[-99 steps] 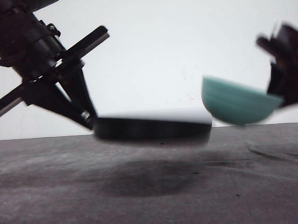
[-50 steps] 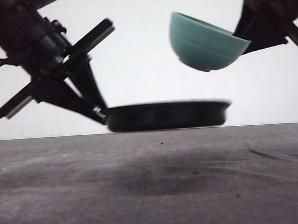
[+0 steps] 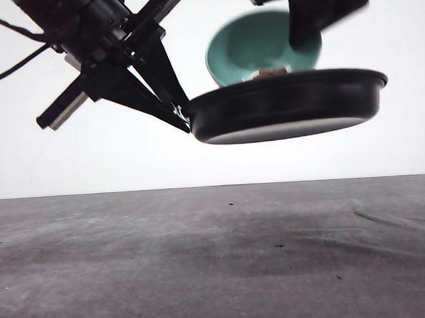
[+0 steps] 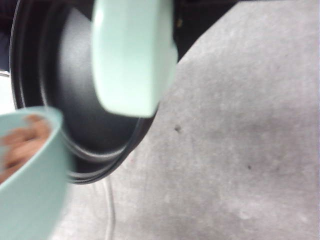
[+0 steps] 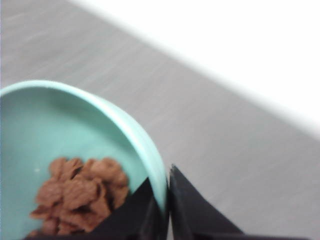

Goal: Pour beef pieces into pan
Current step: 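Tilt the bowl with the right gripper to pour beef cubes into the pan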

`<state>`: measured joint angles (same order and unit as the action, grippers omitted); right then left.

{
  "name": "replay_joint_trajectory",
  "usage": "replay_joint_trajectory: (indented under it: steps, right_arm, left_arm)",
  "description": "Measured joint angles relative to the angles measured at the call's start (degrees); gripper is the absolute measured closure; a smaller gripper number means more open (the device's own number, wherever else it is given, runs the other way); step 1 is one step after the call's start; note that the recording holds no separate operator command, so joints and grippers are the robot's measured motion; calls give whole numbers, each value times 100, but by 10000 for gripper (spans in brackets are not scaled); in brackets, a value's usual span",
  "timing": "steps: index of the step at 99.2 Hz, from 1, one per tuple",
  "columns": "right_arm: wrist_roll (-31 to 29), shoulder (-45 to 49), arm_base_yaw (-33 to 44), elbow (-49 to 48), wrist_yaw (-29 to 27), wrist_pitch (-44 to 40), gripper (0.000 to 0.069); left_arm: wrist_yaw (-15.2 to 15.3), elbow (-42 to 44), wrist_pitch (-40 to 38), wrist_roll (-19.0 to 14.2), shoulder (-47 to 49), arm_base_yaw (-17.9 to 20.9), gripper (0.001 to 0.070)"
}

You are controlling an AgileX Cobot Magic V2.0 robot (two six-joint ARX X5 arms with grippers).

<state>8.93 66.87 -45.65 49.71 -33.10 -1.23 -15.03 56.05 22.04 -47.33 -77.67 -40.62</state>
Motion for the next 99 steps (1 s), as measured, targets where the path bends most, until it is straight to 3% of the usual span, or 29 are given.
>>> replay_joint_trajectory:
  steps: [20,39,72,99]
  right_arm:
    - [1419,-2,-546,0,-516,1178,676]
    - [2474,-11,-632,0,-815,1333,676]
    - [3899,-11,-708,-2,-540,2437,676]
    - [4371,9,-531,-4,-131,2852,676]
  left_arm:
    - [260,538,479,319,0,33,689]
    - [269,868,918,573,0,256,689]
    - [186,1300,1082,774,0,424,689]
    - [125,1300,1088,774,0,424,689]
